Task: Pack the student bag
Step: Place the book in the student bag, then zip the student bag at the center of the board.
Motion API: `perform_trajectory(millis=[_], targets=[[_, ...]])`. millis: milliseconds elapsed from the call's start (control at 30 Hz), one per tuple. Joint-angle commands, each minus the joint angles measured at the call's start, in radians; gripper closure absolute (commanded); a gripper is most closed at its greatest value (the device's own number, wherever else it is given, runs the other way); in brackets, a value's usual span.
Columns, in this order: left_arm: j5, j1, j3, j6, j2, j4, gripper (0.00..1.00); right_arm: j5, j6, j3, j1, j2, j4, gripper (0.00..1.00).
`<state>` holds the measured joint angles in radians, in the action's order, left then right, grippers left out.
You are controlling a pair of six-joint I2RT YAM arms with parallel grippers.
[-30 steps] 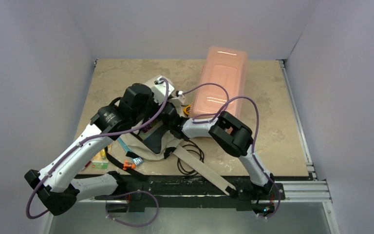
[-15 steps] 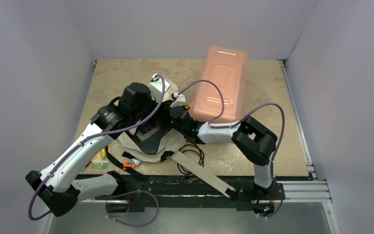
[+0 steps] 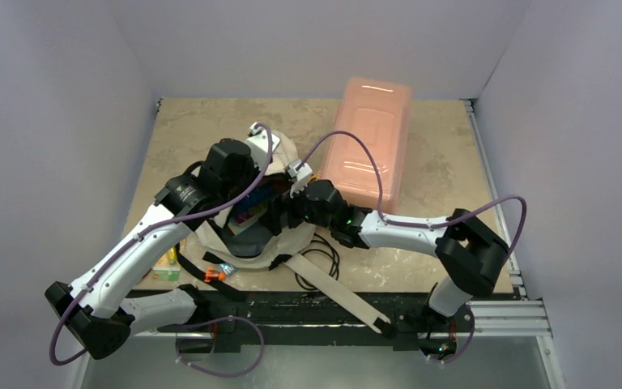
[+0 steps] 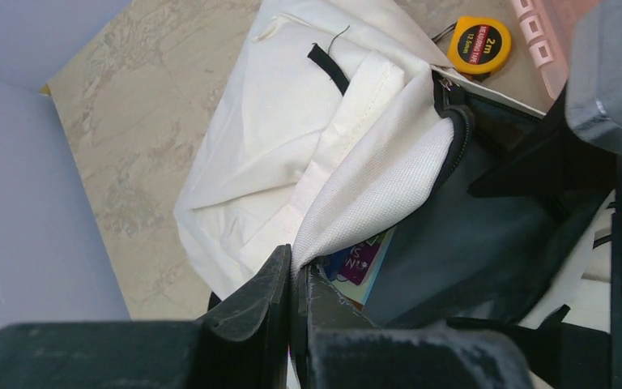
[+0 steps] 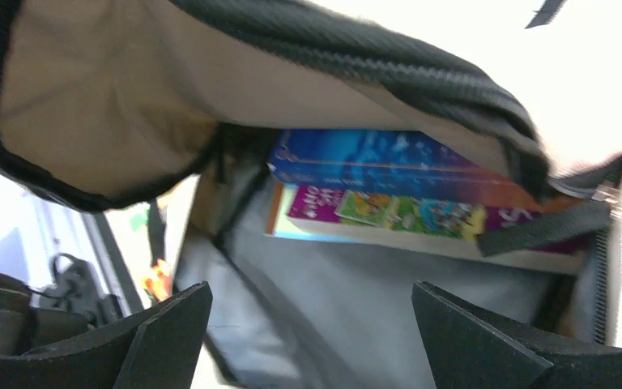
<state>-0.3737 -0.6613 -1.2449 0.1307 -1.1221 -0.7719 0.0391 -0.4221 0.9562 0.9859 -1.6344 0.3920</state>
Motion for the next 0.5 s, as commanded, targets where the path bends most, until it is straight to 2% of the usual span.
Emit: perform_trajectory(millis=[0, 100, 200, 300, 367, 467], targets=[[-0.01, 0.01, 0.01, -0.045, 0.011, 0.022, 1.0, -0.135, 0.13, -0.054, -0.006, 0.091, -0.077, 0.01], [-0.008, 0.011, 0.016, -0.049, 0.012, 0.012, 1.0, -0.191, 0.131, -0.116, -0.035, 0.148, -0.059, 0.01], [-0.015, 0.01, 0.027, -0.049, 0.014, 0.008, 1.0, -0.086, 0.166, -0.147, -0.09, 0.182, -0.048, 0.01], [-0.013, 0.01, 0.036, -0.049, 0.014, 0.011, 1.0, 0.02, 0.219, -0.123, -0.067, 0.172, -0.098, 0.01], [-0.013, 0.01, 0.034, -0.052, 0.009, 0.01, 1.0, 0.068, 0.205, -0.161, -0.061, 0.202, -0.066, 0.01], [-0.019, 0.01, 0.039, -0.064, 0.004, 0.0, 1.0, -0.016, 0.178, -0.214, -0.079, 0.246, -0.062, 0.01]])
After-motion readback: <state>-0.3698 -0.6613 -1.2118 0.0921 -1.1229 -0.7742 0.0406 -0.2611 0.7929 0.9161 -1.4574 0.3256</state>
